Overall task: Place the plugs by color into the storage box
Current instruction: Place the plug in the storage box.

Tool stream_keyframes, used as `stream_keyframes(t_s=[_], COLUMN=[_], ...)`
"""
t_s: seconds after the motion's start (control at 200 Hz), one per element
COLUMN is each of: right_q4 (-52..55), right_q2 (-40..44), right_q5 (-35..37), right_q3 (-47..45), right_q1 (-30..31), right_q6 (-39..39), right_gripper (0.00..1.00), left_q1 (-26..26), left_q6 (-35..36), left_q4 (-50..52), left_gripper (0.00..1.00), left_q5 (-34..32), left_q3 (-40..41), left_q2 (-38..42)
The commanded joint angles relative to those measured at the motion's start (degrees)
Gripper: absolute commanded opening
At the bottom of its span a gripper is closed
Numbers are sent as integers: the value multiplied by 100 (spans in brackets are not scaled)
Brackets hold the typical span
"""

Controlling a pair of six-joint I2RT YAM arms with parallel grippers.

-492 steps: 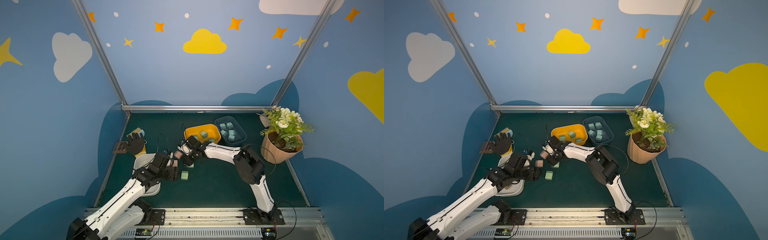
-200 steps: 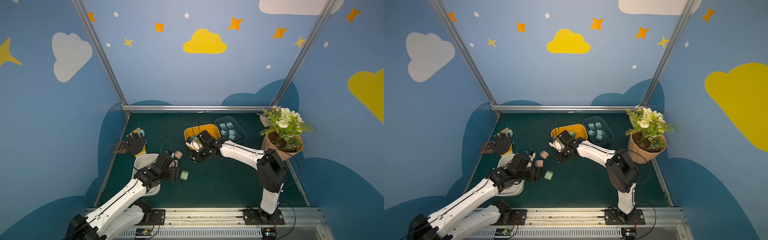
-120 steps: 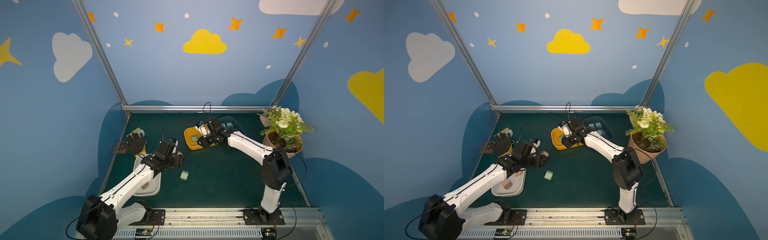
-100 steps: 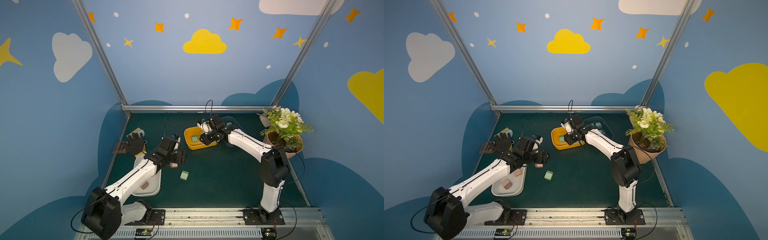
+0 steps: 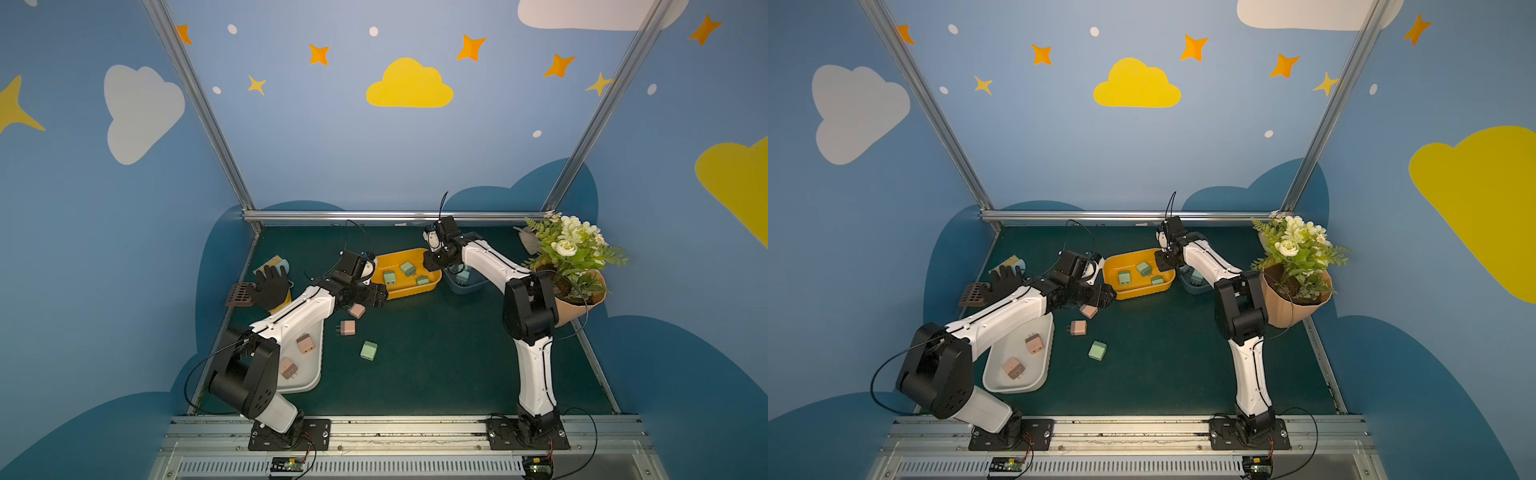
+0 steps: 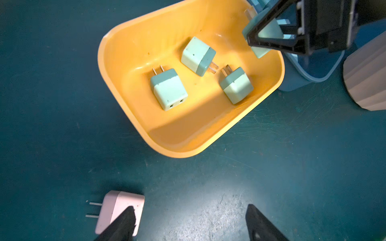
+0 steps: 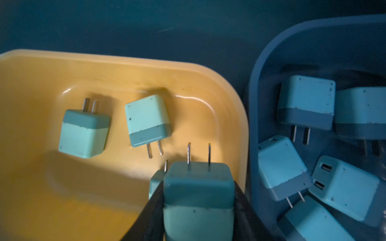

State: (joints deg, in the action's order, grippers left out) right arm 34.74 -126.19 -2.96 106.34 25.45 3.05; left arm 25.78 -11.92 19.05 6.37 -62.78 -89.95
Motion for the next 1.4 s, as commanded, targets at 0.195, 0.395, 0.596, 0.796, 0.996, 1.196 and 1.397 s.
stream_keyframes(t_s=[0.195,0.395,0.596,0.796,0.996,1.196,1.397], right_q4=[160,73,-16,-46,-2,35,70], right_q2=[-325,-351,-369,-245,15,376,792], right_q5=[1,72,86,-158,-327,-554,-595], right_q3=[457,482,481,483,390,195,-39], right_q1=[48,45,47,51,89,179,461], right_q6=[91,79,75,91,217,374,418], right_gripper=[41,52,58,59,58,58,57], left_q1=[-62,-98,-129,-165,-152,-152,-143], left_q6=[260,279,296,290,307,64,-299], left_q4=[146,94,97,132,280,338,369], left_gripper=[84,84,84,84,84,84,83], left_q5=[231,294,364,409,536,664,881], left_q3=[-322,-388,-472,-489,-439,-158,265], left_q2=[-341,-450,-553,-474,-200,292,873])
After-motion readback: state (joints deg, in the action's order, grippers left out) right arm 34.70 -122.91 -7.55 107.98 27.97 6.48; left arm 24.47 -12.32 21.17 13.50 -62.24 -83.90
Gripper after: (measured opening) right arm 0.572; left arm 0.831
